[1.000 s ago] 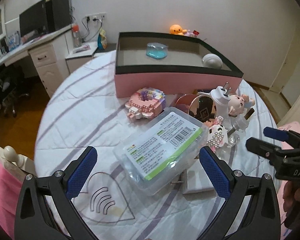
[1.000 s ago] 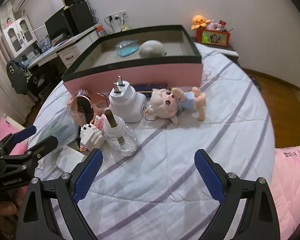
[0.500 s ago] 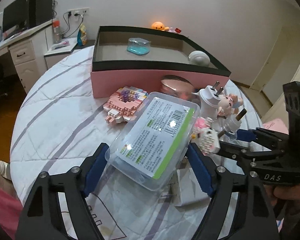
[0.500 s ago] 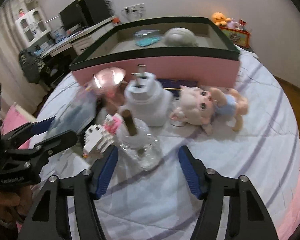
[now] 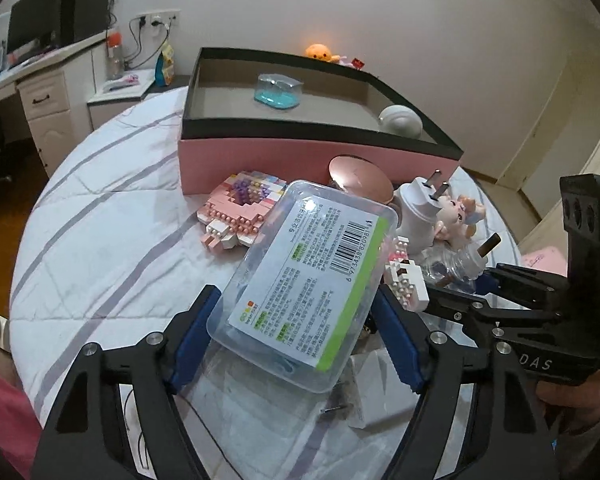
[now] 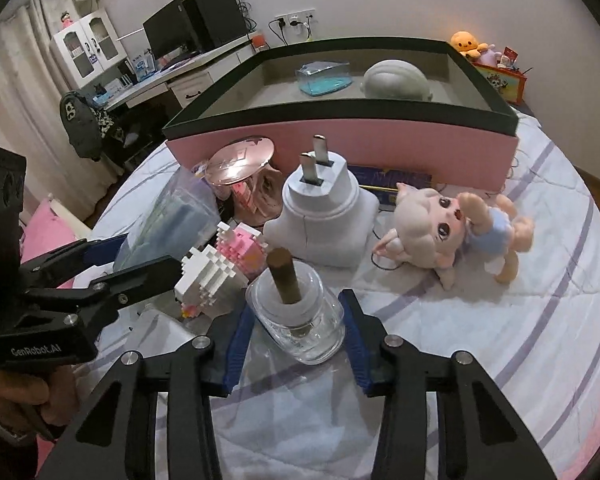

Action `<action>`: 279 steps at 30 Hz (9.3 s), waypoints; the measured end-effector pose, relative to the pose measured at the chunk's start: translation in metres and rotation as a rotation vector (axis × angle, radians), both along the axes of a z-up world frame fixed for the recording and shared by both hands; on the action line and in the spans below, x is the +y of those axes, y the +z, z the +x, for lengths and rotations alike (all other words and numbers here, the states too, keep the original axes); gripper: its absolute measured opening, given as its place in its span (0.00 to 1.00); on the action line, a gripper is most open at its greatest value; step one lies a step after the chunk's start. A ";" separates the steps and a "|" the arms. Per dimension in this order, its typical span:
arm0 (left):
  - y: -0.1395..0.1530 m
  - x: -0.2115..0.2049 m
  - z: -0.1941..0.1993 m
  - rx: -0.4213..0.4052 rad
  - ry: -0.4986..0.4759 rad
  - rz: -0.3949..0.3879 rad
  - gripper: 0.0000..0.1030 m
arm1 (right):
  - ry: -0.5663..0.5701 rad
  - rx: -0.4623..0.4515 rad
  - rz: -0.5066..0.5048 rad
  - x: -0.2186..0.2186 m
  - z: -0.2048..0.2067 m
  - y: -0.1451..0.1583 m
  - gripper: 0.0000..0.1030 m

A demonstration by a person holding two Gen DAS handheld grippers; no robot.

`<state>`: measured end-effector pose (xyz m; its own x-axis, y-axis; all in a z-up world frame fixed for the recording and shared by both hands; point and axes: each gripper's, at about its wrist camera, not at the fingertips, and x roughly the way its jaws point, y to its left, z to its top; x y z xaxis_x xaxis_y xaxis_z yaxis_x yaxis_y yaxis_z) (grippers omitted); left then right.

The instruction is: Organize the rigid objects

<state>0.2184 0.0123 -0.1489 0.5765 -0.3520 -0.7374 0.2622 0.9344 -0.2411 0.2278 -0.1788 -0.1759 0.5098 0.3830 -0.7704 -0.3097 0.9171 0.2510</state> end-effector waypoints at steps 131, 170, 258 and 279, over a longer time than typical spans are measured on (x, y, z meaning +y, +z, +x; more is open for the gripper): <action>0.069 0.019 -0.037 -0.164 0.210 0.056 1.00 | -0.315 -0.201 -0.054 -0.049 -0.038 0.083 0.93; 0.001 -0.048 -0.050 -0.008 0.063 0.164 1.00 | -0.332 -0.069 -0.078 -0.062 -0.022 0.038 0.93; -0.012 -0.034 -0.061 -0.012 0.047 0.157 0.65 | -0.186 -0.036 -0.120 -0.042 -0.022 0.009 0.46; 0.035 -0.020 -0.031 -0.119 0.082 0.124 0.65 | -0.138 -0.146 -0.028 -0.037 -0.014 0.062 0.31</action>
